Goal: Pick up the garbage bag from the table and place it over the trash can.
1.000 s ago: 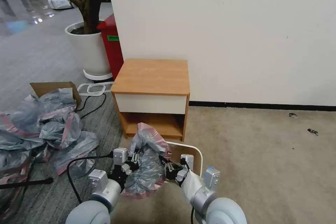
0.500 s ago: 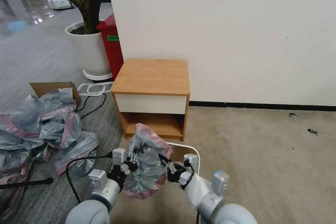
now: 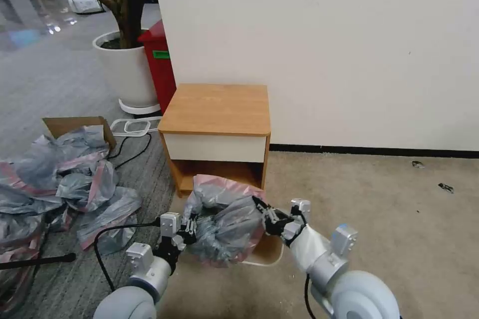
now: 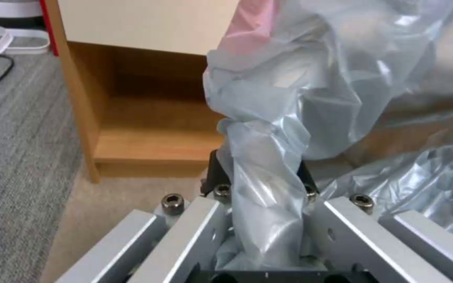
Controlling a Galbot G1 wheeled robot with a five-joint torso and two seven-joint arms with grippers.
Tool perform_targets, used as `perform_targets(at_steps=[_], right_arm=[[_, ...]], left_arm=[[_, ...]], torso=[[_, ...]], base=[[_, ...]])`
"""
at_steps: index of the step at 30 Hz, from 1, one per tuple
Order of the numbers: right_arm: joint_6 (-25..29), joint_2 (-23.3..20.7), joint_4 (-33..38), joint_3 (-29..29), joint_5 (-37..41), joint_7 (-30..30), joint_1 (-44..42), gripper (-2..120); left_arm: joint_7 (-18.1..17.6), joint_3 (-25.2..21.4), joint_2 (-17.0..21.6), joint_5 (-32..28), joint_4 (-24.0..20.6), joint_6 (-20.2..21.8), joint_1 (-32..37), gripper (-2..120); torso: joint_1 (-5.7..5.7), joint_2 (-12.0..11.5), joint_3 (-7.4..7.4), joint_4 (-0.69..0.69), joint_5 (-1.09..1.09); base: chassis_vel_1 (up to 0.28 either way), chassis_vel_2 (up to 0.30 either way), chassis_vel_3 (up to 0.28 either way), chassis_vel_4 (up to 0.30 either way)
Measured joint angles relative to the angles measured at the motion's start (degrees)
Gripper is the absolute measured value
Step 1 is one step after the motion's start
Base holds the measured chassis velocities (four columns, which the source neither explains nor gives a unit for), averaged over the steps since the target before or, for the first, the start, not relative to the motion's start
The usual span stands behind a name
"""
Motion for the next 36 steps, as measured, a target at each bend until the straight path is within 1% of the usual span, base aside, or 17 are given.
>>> perform_targets(at_steps=[5,15,22,32,36], right_arm=[[0.6,-1.2,-0.7,2.5,0.7,-0.2,-0.3,0],[1.6,-3.0,-2.1,5.0,0.5,-1.0,-2.2,0],[2.3,-4.1,-3.1,7.2,0.3,-1.7,-3.7,0],[3.9,-3.9,-4.3,7.9,-1.8,-3.2,-6.0,0],[4.3,-3.2,-4.9,7.1,-3.2,-3.4,-6.5,0]], left_arm=[[0.0,-0.1,0.0,-0.8,0.0,-0.3,-0.1,5],[0.1,-0.5,0.2,-1.9,0.0,-1.3,-0.3,5],[0.1,-0.9,-0.3,-4.0,-0.6,-1.3,-0.8,5],[-0.9,-1.9,-1.0,-7.4,-1.1,-1.0,-1.3,5],[-1.5,-2.0,-1.8,-8.4,-1.2,-0.7,-1.4,5]], torso=[[0.00,0.0,0.00,0.00,0.00],[0.00,0.0,0.00,0.00,0.00],[0.00,0.0,0.00,0.00,0.00],[0.00,0.0,0.00,0.00,-0.01],[0.00,0.0,0.00,0.00,-0.01]], base=[[0.000,0.000,0.000,0.000],[0.000,0.000,0.000,0.000],[0.000,0.000,0.000,0.000],[0.000,0.000,0.000,0.000],[0.000,0.000,0.000,0.000]])
